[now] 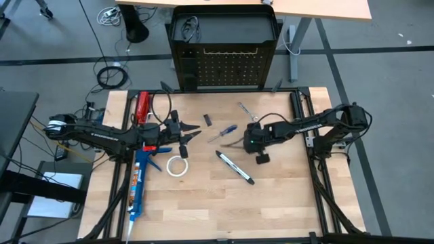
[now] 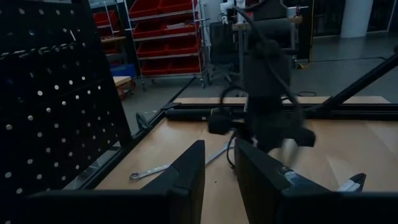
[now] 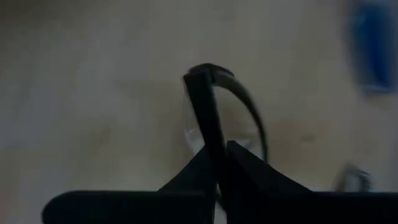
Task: Hang tools onto peg board
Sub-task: Put the black safety glasses on the top of the pegboard
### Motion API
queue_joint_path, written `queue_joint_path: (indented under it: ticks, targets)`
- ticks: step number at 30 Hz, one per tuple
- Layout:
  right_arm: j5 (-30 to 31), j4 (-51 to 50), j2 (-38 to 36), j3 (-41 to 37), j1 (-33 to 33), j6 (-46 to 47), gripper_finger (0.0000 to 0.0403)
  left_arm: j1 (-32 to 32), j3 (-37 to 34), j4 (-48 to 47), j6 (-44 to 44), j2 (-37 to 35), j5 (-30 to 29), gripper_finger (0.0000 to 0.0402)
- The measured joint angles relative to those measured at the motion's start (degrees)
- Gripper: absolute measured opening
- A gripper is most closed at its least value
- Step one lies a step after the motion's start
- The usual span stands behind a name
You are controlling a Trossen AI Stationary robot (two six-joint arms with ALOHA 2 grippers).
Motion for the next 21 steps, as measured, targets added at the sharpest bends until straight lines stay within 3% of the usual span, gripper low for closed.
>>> queue_joint_path:
  ticks: [9, 16, 21]
  targets:
    - [1.13, -2.87, -0.02, -0.02, 4.44, 6.89, 0.0066, 0.0, 0.02, 0.03, -0.02, 0.0, -0.02, 0.0092]
    - [2.49, -8.26, -0.32, 0.5, 7.03, 8.29, 0.0142, 0.0, 0.02, 0.03, -0.05, 0.0, -0.02, 0.0092]
    - [3.45, -15.75, -0.87, 5.9, 8.22, 11.85, 0.0196, 0.0, 0.02, 0.09, -0.23, 0.0, -0.02, 0.0092]
